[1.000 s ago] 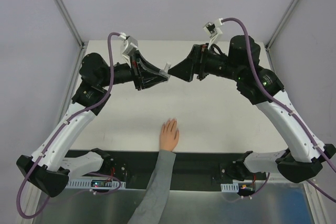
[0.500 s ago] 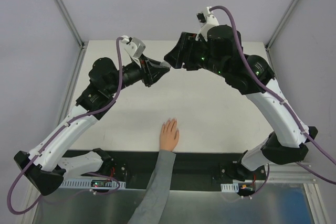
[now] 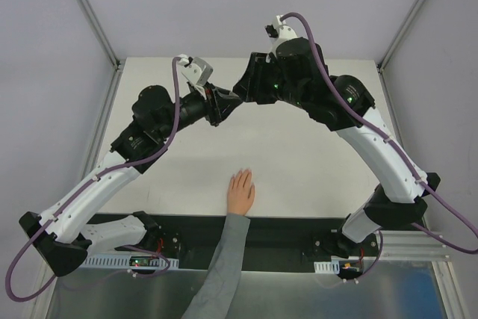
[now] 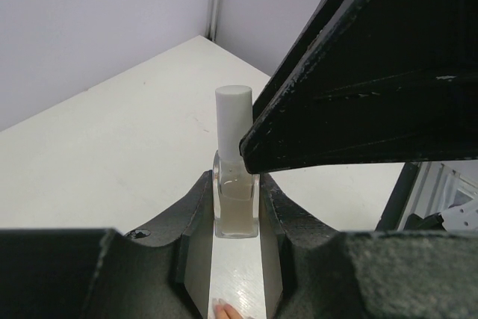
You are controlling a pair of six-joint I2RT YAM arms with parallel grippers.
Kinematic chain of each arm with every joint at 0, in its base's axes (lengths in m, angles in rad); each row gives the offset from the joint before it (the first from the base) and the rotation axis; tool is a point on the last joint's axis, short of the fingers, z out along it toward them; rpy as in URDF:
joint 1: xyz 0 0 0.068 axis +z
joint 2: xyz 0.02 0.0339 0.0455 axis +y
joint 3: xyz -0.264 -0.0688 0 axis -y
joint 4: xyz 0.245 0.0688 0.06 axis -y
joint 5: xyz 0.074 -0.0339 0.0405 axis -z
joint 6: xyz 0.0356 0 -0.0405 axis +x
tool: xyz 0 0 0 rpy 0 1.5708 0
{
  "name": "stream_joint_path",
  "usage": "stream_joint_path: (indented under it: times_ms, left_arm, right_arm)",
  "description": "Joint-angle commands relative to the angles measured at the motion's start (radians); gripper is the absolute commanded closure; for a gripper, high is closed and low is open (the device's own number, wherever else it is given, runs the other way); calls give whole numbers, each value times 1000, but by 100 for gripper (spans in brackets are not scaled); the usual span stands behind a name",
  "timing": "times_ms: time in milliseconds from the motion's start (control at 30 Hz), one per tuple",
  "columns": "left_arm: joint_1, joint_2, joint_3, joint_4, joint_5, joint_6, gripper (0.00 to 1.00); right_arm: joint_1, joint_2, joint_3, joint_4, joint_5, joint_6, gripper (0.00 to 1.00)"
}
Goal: Paint the nails
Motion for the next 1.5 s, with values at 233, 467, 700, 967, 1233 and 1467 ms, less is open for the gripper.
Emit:
stream_joint_path:
  times_ms: [233, 467, 700, 967, 1233, 1467]
  left_arm:
    - [-23, -35, 34, 42, -12, 13, 100]
    - [-26, -61, 37, 42, 61, -16, 100]
    - [-1, -95, 5, 184, 464, -165, 100]
    - [29, -79, -35, 237, 653, -306, 100]
    - [39, -92, -2, 131, 481, -149, 100]
    - [39, -84, 11, 104, 312, -53, 100]
  right_arm:
    - [2, 11, 24, 9, -27, -17, 67]
    - [-25, -59, -94, 67, -88, -53, 93]
    - [-215, -274, -547, 740, -1144, -148, 100]
    - [-286, -260, -575, 928, -1305, 57, 100]
    - [-286, -312, -475, 533, -884, -87, 48]
    - [-239, -381, -443, 366, -476, -107, 22]
